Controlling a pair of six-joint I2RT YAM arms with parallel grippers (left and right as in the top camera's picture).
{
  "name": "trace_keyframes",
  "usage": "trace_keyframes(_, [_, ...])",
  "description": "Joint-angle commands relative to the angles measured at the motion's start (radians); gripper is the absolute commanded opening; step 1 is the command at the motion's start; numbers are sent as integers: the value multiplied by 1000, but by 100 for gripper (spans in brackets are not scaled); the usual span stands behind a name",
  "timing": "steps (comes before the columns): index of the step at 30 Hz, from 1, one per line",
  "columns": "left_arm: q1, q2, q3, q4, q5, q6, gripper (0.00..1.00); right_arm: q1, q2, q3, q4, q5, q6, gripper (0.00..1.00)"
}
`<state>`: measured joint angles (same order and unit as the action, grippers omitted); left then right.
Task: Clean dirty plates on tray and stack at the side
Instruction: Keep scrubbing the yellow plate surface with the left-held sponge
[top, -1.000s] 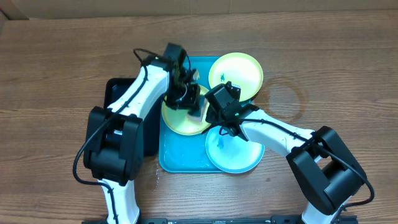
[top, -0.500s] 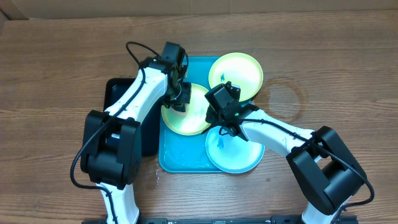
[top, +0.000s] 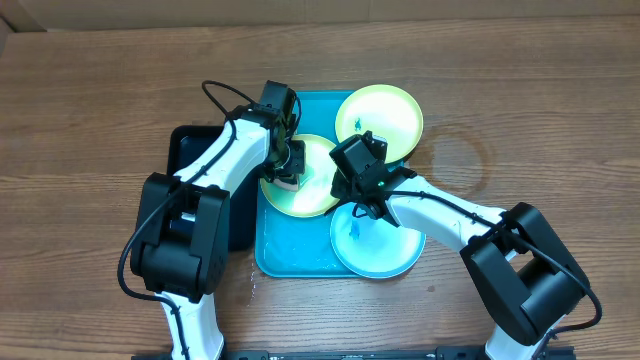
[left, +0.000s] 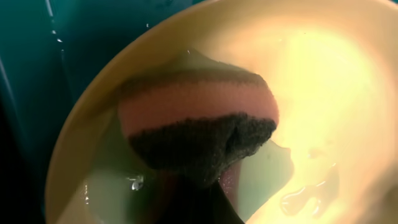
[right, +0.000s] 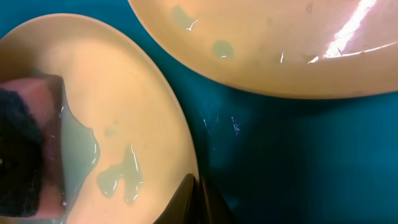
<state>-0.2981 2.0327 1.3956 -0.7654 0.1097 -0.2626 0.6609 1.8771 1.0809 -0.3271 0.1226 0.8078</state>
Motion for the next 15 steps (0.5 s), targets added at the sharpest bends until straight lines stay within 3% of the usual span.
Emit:
trace_keyframes(1, [-16,24,-9,-12,146,27,4,0,3,11,7,-12,-5,4])
trace_keyframes(11, [-16,-63,201,-187,193,32,4,0,3,11,7,-12,-4,4])
trace_keyframes(15, [-22,-84,201,-193,97,30,4,0,3,11,7,-12,-4,4])
